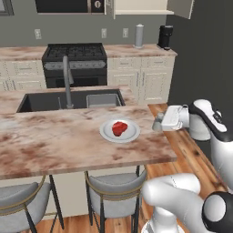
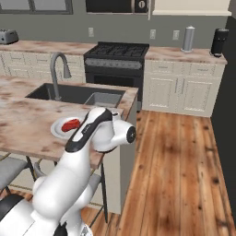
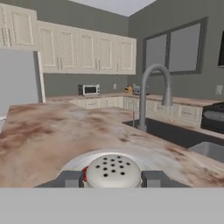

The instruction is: Retrieve the shaker from the cabinet and place it next the steak on a plate on the dining table.

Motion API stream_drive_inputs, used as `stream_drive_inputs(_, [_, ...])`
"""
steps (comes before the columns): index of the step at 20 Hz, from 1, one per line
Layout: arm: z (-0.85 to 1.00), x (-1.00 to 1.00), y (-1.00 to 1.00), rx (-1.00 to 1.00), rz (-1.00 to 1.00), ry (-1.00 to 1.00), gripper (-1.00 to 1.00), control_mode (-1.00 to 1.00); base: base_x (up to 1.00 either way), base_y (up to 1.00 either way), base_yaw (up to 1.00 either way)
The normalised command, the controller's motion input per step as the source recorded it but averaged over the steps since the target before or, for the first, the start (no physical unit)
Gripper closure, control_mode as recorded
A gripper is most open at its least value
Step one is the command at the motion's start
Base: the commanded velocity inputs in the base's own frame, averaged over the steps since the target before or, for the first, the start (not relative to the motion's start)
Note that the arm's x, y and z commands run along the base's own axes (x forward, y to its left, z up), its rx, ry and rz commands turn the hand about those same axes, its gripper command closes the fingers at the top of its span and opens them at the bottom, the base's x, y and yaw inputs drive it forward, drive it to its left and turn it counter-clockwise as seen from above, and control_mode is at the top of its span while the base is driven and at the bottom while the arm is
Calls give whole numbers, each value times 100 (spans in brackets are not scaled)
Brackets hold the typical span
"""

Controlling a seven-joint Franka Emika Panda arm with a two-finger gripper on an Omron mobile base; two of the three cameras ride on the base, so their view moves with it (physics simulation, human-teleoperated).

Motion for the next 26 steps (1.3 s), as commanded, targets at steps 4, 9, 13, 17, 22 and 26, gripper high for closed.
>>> stream_drive_inputs(4, [-13, 36, 0, 0, 0, 0, 100, -100, 0, 0, 0])
stream_drive_inputs(9, [-10, 33, 0, 0, 0, 0, 100, -100, 0, 0, 0])
stream_drive_inputs(13, [-19, 20, 0, 0, 0, 0, 100, -100, 0, 0, 0])
stream_drive_inputs(17, [-31, 16, 0, -2, 0, 0, 100, -100, 0, 0, 0])
stream_drive_inputs(22, [-25, 20, 0, -1, 0, 0, 100, -100, 0, 0, 0])
stream_drive_inputs(26, [-15, 24, 0, 0, 0, 0, 100, -100, 0, 0, 0])
